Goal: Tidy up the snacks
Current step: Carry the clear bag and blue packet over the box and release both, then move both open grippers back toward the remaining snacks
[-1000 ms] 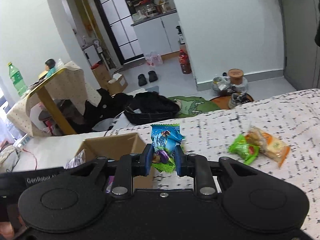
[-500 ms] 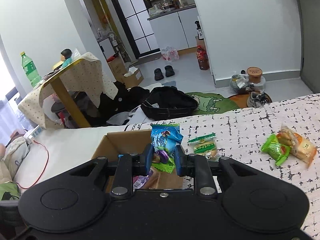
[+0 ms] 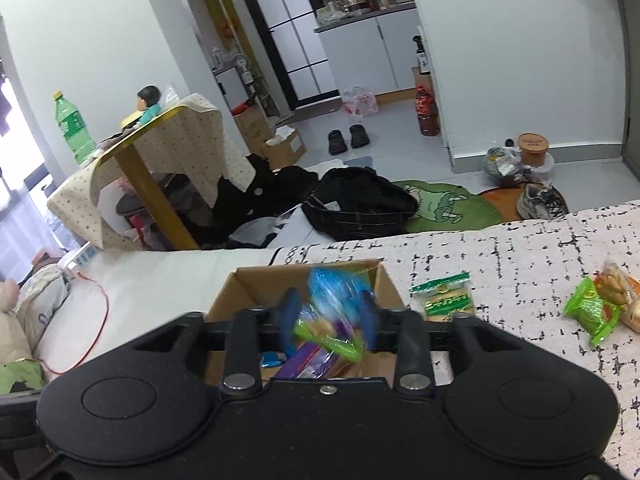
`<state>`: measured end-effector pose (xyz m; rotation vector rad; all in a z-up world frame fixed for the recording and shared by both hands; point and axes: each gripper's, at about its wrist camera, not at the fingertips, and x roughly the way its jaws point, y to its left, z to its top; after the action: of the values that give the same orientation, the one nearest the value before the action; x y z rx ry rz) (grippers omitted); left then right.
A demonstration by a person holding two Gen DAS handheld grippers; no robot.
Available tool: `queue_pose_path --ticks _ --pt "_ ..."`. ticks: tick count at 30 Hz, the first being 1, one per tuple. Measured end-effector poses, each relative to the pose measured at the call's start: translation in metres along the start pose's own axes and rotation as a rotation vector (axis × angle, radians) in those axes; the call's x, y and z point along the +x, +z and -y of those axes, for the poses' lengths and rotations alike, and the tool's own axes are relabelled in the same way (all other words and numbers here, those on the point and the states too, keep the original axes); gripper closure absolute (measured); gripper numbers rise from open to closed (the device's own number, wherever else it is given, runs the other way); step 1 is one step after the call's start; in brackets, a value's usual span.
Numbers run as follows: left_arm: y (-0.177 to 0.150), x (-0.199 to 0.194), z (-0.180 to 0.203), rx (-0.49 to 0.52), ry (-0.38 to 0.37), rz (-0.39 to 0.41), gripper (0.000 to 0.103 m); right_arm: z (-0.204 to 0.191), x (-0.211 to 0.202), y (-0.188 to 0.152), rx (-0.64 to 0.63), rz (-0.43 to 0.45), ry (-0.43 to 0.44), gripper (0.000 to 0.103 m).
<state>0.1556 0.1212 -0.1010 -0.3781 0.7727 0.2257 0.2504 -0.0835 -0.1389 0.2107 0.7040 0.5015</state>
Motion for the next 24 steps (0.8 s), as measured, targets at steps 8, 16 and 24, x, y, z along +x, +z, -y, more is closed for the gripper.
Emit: queue_pose_path --ticks 8,16,24 --pt "-0.003 0.006 0.006 -0.011 0.009 -0.011 0.034 0.026 -0.01 -0.008 0.043 -0.019 -0.055 0.051" --pt "-0.008 0.005 0.031 0.041 0.008 0.003 0.013 0.053 -0.033 -0.014 0.05 -0.028 -0.103 0.045" --pt "-0.01 0.005 0.065 0.075 -0.043 0.02 0.006 0.083 -0.056 -0.011 0.051 -0.018 -0.16 0.033"
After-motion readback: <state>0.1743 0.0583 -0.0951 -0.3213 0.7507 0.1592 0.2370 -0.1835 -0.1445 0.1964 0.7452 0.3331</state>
